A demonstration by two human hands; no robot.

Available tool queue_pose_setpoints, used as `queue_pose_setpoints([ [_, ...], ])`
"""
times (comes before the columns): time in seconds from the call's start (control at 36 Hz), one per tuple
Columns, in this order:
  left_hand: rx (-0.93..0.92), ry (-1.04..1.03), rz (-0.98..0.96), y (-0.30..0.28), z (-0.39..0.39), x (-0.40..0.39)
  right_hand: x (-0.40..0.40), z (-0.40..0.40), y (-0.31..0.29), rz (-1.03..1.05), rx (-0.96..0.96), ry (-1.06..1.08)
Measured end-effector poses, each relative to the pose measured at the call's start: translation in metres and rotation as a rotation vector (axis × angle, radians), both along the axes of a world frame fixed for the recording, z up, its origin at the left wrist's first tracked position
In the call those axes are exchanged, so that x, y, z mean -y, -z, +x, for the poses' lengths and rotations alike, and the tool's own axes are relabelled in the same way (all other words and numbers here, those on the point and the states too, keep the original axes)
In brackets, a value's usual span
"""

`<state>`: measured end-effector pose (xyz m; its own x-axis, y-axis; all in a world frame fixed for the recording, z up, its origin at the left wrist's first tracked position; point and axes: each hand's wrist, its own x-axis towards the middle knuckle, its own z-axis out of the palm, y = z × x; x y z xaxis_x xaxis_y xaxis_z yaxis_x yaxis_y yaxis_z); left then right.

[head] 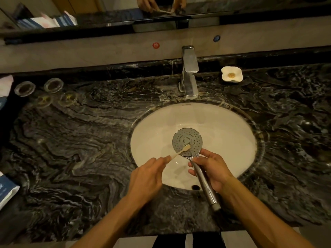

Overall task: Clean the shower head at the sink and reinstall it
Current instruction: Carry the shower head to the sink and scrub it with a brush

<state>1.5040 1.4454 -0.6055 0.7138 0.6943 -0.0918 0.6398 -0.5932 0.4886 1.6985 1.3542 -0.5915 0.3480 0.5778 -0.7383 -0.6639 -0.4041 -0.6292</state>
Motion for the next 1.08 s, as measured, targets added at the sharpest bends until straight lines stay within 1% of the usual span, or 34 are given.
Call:
queue_pose_setpoints([
  [0.11, 0.051, -0.016, -0.017, -0.001, 0.008, 0.005, -0.002, -0.011, -0.001, 0.009, 0.024, -0.038],
  [0.19, 0.049, -0.013, 0.009, -0.004, 0.018, 0.005, -0.005, -0.016, -0.004, 0.017, 0.018, -0.034],
  [0.31, 0.044, -0.055, -0.032, 0.002, -0.012, -0.002, -0.007, -0.007, -0.005, -0.011, 0.007, 0.041],
  [0.36, 0.092, -0.102, -0.068, 0.008, -0.031, -0.007, -0.007, -0.003, -0.003, -0.015, 0.019, 0.049],
  [0.42, 0.181, -0.22, -0.091, 0.013, -0.044, -0.012, -0.006, -0.003, -0.001, -0.018, 0.023, 0.044],
  [0.5, 0.235, -0.57, -0.131, 0.017, -0.057, -0.032, -0.006, -0.006, 0.002, 0.006, -0.007, 0.076],
  [0.56, 0.209, -0.744, -0.131, 0.022, -0.067, -0.052, -0.007, -0.008, 0.002, 0.029, -0.028, 0.097],
  [0.67, 0.105, -0.89, -0.083, 0.031, -0.088, -0.085, -0.009, -0.008, 0.0, 0.05, -0.046, 0.118],
  [0.72, 0.044, -0.911, -0.067, 0.036, -0.098, -0.093, -0.01, -0.008, 0.0, 0.041, -0.04, 0.12],
  [0.78, -0.038, -0.892, -0.055, 0.039, -0.102, -0.096, -0.012, -0.007, -0.001, 0.027, -0.023, 0.111],
  [0.83, -0.081, -0.867, -0.039, 0.041, -0.104, -0.096, -0.012, -0.005, -0.003, 0.012, -0.006, 0.107],
  [0.92, -0.094, -0.858, -0.022, 0.043, -0.102, -0.097, -0.012, 0.0, -0.006, 0.005, -0.007, 0.105],
  [1.0, -0.077, -0.877, -0.046, 0.044, -0.103, -0.098, -0.01, 0.006, -0.007, -0.002, 0.006, 0.096],
  [1.08, -0.128, -0.918, -0.037, 0.037, -0.096, -0.094, -0.01, 0.015, -0.005, -0.016, 0.022, 0.084],
])
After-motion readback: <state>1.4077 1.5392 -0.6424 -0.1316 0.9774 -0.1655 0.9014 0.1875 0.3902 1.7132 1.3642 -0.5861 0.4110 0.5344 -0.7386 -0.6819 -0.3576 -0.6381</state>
